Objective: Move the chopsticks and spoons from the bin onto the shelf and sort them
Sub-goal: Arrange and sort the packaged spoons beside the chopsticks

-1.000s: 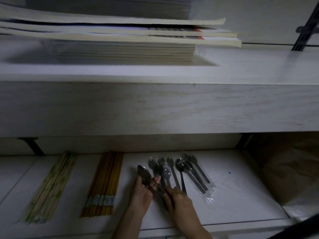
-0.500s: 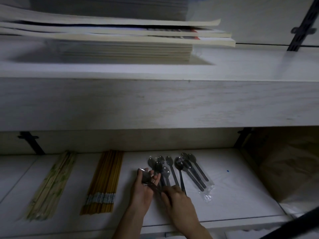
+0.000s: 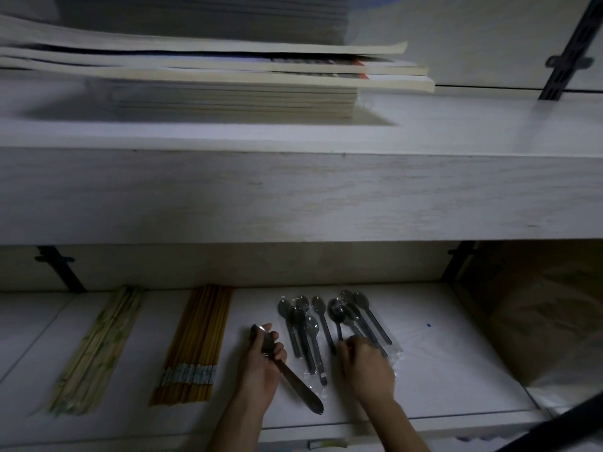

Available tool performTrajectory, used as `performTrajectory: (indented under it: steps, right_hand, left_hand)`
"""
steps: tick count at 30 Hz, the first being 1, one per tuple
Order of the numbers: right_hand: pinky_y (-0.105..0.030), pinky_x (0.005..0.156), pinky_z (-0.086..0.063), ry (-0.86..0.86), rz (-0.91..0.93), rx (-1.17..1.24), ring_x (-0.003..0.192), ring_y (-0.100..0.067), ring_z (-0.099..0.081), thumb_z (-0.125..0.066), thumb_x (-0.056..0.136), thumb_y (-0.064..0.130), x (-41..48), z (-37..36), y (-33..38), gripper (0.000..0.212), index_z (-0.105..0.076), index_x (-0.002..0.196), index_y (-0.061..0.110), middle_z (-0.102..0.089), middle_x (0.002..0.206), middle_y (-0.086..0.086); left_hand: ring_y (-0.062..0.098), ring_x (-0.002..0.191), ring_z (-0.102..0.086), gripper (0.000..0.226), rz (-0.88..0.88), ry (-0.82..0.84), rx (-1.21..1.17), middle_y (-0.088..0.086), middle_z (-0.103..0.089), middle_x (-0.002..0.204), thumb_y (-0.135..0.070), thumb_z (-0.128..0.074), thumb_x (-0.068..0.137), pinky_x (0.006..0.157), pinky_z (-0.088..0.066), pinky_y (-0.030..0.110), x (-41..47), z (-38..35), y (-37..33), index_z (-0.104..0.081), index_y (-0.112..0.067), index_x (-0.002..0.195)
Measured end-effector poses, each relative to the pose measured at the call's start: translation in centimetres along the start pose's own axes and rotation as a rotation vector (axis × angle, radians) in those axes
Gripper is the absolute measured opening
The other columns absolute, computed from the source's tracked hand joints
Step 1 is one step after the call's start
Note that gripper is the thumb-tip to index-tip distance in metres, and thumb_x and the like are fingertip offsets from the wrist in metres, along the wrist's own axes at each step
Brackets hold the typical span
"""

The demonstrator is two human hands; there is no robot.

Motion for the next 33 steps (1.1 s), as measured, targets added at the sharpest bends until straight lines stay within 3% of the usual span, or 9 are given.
performTrajectory:
  steps: [6,10,15,17,20,23,25,30,33]
  right_hand:
    - [-0.024,0.077,-0.048,0.051,-0.052,-0.164,0.095,-0.013,-0.063,-0.038,0.097,0.032,1.2,-1.4,-1.5,0.026,-0.057,0.110,0.021,-0.065,0.107,-0.001]
    - [-0.025,0.082,-0.050,0.143,-0.077,-0.155,0.096,-0.015,-0.063,-0.038,0.097,0.027,2.1,-2.3,-1.8,0.025,-0.058,0.109,0.017,-0.065,0.108,-0.004]
    - [-0.034,0.091,-0.049,0.240,-0.087,-0.090,0.104,-0.025,-0.061,-0.041,0.095,0.017,3.2,-2.8,-2.5,0.022,-0.055,0.110,0.008,-0.064,0.113,-0.012]
    - [-0.032,0.084,-0.048,0.305,-0.084,0.087,0.090,-0.021,-0.062,-0.043,0.096,0.017,3.1,-2.7,-2.4,0.018,-0.060,0.096,0.009,-0.066,0.096,-0.009]
    - [-0.024,0.057,-0.043,0.375,-0.269,0.663,0.059,-0.013,-0.048,-0.042,0.097,0.014,2.2,-2.1,-2.2,0.023,-0.060,0.084,0.009,-0.053,0.065,-0.002]
    - [-0.019,0.039,-0.034,0.476,-0.523,1.213,0.045,-0.011,-0.039,-0.041,0.095,0.008,0.9,-2.3,-1.7,0.025,-0.061,0.080,0.006,-0.047,0.054,-0.001]
    - [-0.016,0.034,-0.028,0.511,-0.546,1.324,0.040,-0.008,-0.035,-0.042,0.094,0.008,0.3,-1.7,-1.1,0.024,-0.061,0.081,0.006,-0.044,0.050,0.002]
    - [-0.017,0.049,-0.031,0.539,-0.260,1.056,0.050,-0.007,-0.036,-0.043,0.096,0.018,-1.8,-0.3,1.7,0.022,-0.064,0.090,0.011,-0.044,0.053,0.007]
    - [-0.011,0.051,-0.035,0.522,-0.106,0.840,0.049,-0.001,-0.041,-0.043,0.097,0.019,-2.9,-1.3,3.3,0.024,-0.063,0.083,0.017,-0.048,0.055,0.010]
  left_hand:
    - [0.006,0.037,-0.038,0.023,0.004,0.004,0.005,0.005,-0.044,0.072,-0.021,-0.036,0.099,0.034,-0.036,0.014,-0.4,0.0,-0.2,-0.051,-0.009,0.087]
    - [0.011,0.054,-0.031,0.024,-0.002,-0.001,0.002,0.005,-0.043,0.071,-0.021,-0.035,0.099,0.036,-0.037,0.015,-0.8,-0.2,-0.5,-0.050,-0.008,0.087]
    - [0.012,0.057,-0.031,0.023,-0.002,-0.012,0.015,0.006,-0.041,0.071,-0.018,-0.036,0.099,0.056,-0.031,0.021,-1.1,-0.6,-0.5,-0.051,-0.006,0.086]
    - [0.012,0.057,-0.031,0.022,0.004,-0.012,0.029,0.006,-0.041,0.071,-0.019,-0.037,0.099,0.057,-0.030,0.021,-1.0,-0.6,-0.4,-0.051,-0.006,0.086]
    - [0.010,0.052,-0.030,0.026,0.014,0.000,0.048,0.004,-0.040,0.070,-0.025,-0.036,0.099,0.045,-0.033,0.017,-0.6,-0.5,-0.1,-0.050,-0.009,0.085]
    - [0.007,0.043,-0.032,0.029,0.035,0.013,0.040,0.003,-0.040,0.069,-0.032,-0.036,0.098,0.035,-0.033,0.015,-0.4,-0.8,0.2,-0.049,-0.009,0.086]
    - [0.009,0.047,-0.032,0.030,0.041,0.016,0.034,0.004,-0.040,0.070,-0.032,-0.035,0.099,0.036,-0.034,0.015,-0.3,-0.9,0.3,-0.049,-0.009,0.087]
    - [0.016,0.066,-0.045,0.031,0.029,-0.006,-0.007,0.009,-0.046,0.075,-0.029,-0.039,0.098,0.069,-0.043,0.029,-0.3,-1.3,0.6,-0.049,0.000,0.104]
    - [0.025,0.100,-0.057,0.042,0.062,0.011,0.026,0.019,-0.056,0.102,-0.029,-0.037,0.098,0.092,-0.043,0.039,-0.5,-1.8,1.2,-0.046,0.002,0.124]
Point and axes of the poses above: each hand's wrist, its own x-axis towards the middle knuckle, its own z-axis out of the back of the hand, y = z × x, the point moved 8 cm from there along x, towards the middle knuckle
